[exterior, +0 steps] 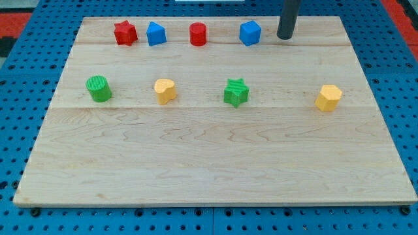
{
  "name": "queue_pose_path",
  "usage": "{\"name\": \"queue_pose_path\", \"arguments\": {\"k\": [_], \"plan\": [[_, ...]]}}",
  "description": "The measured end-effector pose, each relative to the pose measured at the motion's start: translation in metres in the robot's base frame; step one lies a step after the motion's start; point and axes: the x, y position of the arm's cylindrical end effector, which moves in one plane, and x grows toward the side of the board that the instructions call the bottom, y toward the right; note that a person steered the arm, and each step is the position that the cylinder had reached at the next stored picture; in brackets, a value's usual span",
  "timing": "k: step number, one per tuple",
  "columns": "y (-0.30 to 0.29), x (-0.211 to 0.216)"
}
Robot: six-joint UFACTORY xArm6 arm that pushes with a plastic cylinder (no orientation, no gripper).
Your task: Point your arm at the blue cube
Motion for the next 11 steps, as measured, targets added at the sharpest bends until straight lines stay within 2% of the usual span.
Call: {"name": "queue_pose_path", "arguments": {"k": [5,6,7,8,9,11], "plan": [[0.021,0.006],[0.016,0.034],[-0.017,0.034],[-0.02,0.034],[0.008,0.02],[0.02,0.009]]}}
